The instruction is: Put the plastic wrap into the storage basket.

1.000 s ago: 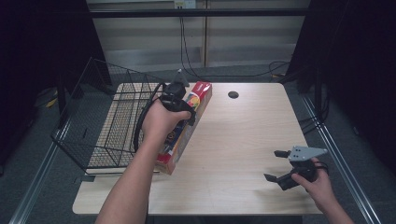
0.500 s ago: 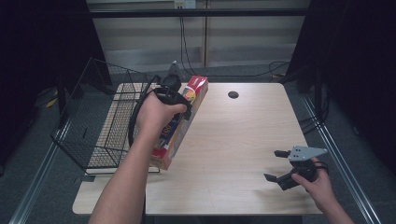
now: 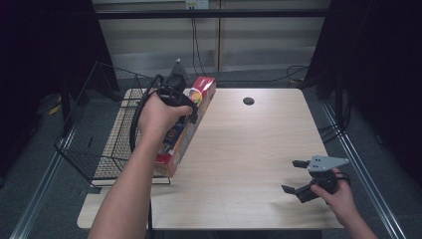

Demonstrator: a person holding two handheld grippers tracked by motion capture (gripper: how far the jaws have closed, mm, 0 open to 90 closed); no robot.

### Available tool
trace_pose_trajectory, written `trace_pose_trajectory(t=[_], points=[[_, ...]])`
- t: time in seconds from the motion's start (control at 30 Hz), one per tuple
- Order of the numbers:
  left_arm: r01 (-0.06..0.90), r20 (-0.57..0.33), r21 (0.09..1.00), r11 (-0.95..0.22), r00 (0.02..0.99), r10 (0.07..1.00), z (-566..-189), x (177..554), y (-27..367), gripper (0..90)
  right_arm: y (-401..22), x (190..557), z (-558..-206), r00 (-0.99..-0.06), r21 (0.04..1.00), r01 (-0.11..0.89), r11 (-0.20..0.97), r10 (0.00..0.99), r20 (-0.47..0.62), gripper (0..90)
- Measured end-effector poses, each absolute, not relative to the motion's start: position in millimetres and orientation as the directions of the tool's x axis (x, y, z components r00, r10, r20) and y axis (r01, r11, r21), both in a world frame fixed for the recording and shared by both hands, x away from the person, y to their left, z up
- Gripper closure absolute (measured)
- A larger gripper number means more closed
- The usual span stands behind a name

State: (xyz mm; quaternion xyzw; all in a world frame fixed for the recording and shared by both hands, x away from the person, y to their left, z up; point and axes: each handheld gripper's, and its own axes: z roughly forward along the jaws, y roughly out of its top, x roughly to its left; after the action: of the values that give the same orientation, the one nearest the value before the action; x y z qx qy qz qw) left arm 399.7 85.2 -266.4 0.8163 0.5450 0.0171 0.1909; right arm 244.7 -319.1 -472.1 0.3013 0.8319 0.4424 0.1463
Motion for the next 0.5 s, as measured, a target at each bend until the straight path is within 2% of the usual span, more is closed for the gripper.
trace_pose_trajectory(t=[0.5], points=[[0.900,-0.182,0.321,-0.294,0.363,0.914,-262.5,403.1,102.7,44.4,-318.9,244.8,-472.2,-0.777,0.825,0.370,0.427,0.629,0.023,2.1]])
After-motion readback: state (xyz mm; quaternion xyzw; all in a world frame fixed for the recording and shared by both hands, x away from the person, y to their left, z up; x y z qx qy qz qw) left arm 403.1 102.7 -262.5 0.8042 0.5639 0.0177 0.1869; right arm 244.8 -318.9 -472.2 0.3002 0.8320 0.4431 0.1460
